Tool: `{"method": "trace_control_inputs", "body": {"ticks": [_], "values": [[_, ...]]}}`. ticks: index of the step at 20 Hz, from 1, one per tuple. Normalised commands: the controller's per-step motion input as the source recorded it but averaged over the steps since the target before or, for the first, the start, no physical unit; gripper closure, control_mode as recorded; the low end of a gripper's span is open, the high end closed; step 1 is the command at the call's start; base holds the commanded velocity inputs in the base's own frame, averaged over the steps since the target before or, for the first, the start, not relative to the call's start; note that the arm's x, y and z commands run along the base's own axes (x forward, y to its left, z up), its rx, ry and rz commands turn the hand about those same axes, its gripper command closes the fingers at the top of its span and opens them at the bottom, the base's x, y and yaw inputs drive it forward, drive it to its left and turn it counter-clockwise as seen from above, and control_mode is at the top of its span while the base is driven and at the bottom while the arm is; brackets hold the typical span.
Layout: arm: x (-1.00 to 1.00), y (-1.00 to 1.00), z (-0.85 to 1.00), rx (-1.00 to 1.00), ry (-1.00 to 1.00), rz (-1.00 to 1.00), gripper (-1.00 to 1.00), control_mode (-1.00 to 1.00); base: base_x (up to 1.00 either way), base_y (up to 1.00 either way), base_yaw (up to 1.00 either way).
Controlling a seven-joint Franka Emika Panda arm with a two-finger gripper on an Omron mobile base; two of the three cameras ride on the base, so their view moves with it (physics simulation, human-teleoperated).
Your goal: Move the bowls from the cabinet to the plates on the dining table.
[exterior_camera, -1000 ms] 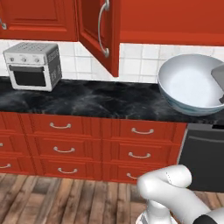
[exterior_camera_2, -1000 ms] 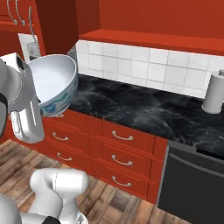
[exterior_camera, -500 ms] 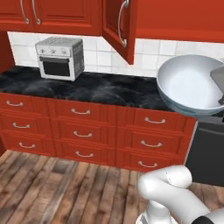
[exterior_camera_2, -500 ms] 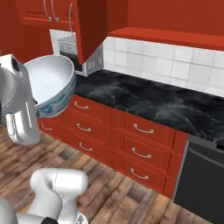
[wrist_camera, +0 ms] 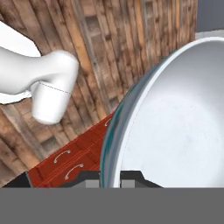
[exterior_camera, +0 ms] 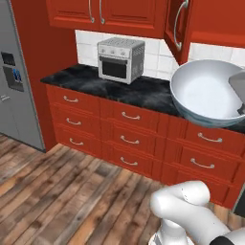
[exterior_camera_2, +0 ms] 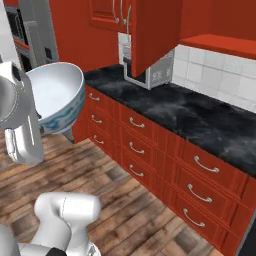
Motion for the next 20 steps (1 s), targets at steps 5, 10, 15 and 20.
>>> {"method": "trace_control_inputs", "body": {"ticks": [5, 10, 15, 20], "values": [[0.00, 0.00, 0.00, 0.00, 0.00, 0.00, 1.00, 1.00, 0.00, 0.23, 0.47], [0.00, 0.00, 0.00, 0.00, 0.00, 0.00, 1.00, 1.00, 0.06, 0.25, 0.41], [0.00, 0.00, 0.00, 0.00, 0.00, 0.00, 1.00, 1.00, 0.20, 0.30, 0.35], [0.00, 0.00, 0.00, 0.00, 0.00, 0.00, 1.00, 1.00, 0.27, 0.37, 0.30]]}}
